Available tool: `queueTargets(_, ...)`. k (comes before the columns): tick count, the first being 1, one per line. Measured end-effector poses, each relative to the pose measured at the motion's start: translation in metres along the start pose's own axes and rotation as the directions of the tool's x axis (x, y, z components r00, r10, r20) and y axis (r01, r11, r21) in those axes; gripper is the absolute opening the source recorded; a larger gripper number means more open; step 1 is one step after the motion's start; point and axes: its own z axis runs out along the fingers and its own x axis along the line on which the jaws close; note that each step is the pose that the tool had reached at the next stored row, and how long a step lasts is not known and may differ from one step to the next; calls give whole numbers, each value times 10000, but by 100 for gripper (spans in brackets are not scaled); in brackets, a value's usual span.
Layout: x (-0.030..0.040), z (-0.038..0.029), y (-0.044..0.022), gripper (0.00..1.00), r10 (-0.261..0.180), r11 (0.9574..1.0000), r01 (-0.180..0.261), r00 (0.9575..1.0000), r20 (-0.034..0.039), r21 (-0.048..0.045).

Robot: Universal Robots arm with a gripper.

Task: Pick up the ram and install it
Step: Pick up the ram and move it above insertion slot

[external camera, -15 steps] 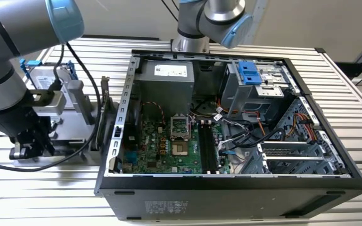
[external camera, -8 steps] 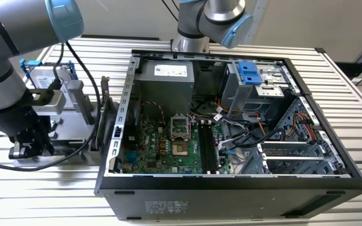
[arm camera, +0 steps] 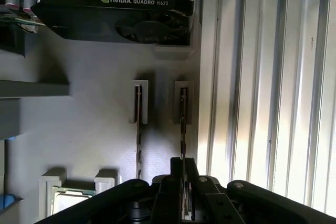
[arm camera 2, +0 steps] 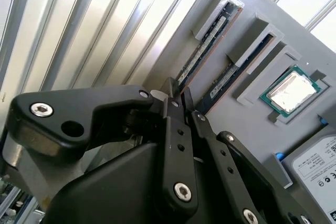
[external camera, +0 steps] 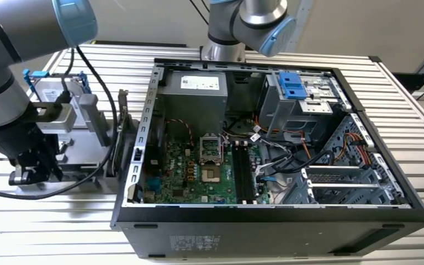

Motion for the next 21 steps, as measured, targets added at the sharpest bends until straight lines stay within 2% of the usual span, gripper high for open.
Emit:
queueTargets(6,-2,-59,1,0,1,10000,-1,10000,0,2)
queueTargets(21,-3,-100,2,0,1,10000,-1,10000,0,2)
